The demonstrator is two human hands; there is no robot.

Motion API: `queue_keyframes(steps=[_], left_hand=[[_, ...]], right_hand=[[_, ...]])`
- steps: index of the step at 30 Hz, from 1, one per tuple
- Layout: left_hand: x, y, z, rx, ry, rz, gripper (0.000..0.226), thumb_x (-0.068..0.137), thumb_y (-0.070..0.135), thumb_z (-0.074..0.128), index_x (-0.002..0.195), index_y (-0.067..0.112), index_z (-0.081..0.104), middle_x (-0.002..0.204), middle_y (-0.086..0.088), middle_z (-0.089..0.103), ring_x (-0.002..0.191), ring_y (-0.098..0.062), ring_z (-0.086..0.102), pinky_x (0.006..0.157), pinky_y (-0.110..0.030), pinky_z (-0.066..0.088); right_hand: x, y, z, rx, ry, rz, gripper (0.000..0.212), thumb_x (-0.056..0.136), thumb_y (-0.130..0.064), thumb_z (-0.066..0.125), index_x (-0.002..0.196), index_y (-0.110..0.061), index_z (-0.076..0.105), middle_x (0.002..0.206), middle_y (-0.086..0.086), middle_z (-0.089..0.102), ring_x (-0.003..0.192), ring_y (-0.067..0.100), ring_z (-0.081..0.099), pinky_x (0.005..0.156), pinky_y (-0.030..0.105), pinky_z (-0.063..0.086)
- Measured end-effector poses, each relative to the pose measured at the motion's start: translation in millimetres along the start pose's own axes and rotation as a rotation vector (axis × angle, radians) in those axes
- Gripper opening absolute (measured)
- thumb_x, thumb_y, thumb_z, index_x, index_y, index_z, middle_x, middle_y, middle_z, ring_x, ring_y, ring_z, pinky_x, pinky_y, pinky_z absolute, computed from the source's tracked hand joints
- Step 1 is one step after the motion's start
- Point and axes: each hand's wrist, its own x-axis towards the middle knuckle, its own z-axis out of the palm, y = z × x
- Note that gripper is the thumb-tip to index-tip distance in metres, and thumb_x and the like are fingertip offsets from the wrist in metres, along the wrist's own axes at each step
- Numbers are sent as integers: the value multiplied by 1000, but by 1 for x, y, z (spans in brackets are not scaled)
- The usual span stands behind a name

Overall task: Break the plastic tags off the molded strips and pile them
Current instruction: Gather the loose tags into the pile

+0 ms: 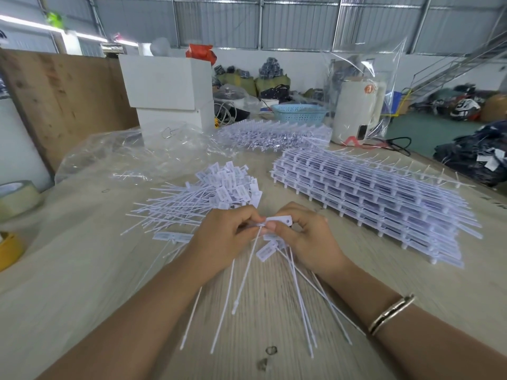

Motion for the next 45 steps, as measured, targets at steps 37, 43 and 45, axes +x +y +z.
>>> queue_keyframes(steps=[37,43,45], left_hand=[[-3,-2,-2,123,-13,-47,18,83,23,67,99,27,60,89,15,58,83,1,54,72,-14,41],[-4,11,8,287,-22,10,46,85,21,59,129,15,45,120,0,45,103,-13,50,83,-31,45],[-3,19,11,299,-26,52,49,83,19,58,130,14,44,121,-1,42,98,-14,51,78,-30,46]], right_hand=[[9,20,-3,-455,-184,275,20,87,-28,62,105,-20,69,114,-4,53,111,17,50,101,42,35],[1,2,2,-374,11,142,30,91,-43,45,113,-35,63,110,-19,47,108,-5,34,81,25,16],[-1,-1,6,-363,-71,145,30,92,-48,45,92,-32,70,103,-21,51,105,-4,36,86,28,18]])
